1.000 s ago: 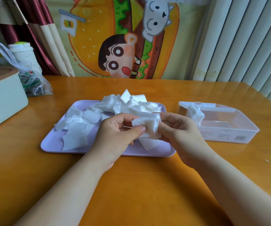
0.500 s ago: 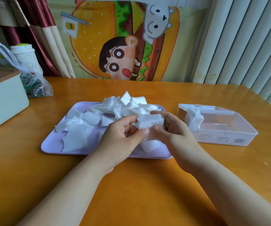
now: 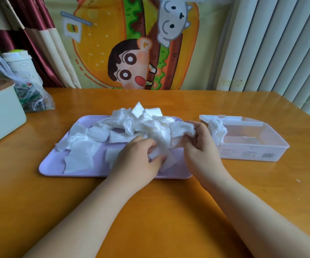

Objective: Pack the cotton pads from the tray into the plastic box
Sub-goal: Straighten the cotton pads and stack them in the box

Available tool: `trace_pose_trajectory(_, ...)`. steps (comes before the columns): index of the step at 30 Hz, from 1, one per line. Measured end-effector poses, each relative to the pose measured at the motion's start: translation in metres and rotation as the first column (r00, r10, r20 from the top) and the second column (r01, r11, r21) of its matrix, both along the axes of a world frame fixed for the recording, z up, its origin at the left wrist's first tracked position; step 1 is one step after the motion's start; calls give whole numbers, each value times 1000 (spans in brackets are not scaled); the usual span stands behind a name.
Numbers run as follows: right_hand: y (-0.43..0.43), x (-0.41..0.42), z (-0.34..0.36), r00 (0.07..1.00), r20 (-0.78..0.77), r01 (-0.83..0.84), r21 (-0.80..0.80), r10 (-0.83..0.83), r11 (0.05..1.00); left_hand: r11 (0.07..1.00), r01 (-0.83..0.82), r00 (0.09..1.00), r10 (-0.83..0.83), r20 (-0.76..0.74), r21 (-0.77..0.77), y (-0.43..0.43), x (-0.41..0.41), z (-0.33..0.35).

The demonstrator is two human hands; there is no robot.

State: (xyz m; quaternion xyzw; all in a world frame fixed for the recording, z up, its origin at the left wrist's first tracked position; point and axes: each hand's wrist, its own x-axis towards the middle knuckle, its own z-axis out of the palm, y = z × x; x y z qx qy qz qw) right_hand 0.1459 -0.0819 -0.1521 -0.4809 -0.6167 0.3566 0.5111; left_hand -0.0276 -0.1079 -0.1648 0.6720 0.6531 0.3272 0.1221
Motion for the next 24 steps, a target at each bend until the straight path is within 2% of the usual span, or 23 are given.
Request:
trace_pose_trajectory(3, 4, 2, -6, 995, -13, 99, 15, -98, 995, 991, -20, 994, 6, -105, -132, 2, 3, 3)
trace_pose_trajectory(6, 5, 2, -9, 991, -42, 127, -14, -127, 992, 982, -20, 998, 9, -58, -188, 3, 0, 6)
trace_pose_trajectory(9, 5, 2, -11, 990, -61, 127, -18, -128, 992, 984, 11, 994, 10, 111, -180, 4, -5, 1)
trace_pose_trajectory(12, 4, 1, -10, 988, -95, 119, -35, -121, 992, 994, 21, 939, 19, 343, -112, 2, -9, 3)
trace_pose_trajectory(14, 3, 2, -8, 984, -147, 100, -43, -105, 994, 997, 43, 841, 0, 541, -66, 0, -10, 9)
trace_pose_trajectory(17, 1, 3, -4, 971, -237, 22, -69, -38, 997, 985, 165, 617, -71, 784, -41, -2, -11, 18)
trace_pose_trajectory(19, 0, 4, -1, 962, -271, -54, -80, 30, 995, 966, 257, 463, -116, 879, -8, -5, -10, 20)
trace_pose_trajectory(20, -1, 4, 0, 953, -292, -105, -85, 75, 991, 961, 276, 434, -127, 892, 3, -7, -9, 21)
trace_pose_trajectory(21, -2, 4, 1, 943, -308, -160, -88, 126, 983, 962, 271, 440, -131, 888, 7, -7, -8, 21)
trace_pose_trajectory(24, -4, 2, 3, 918, -309, -287, -90, 248, 954, 983, 184, 536, -92, 839, -10, -8, -6, 20)
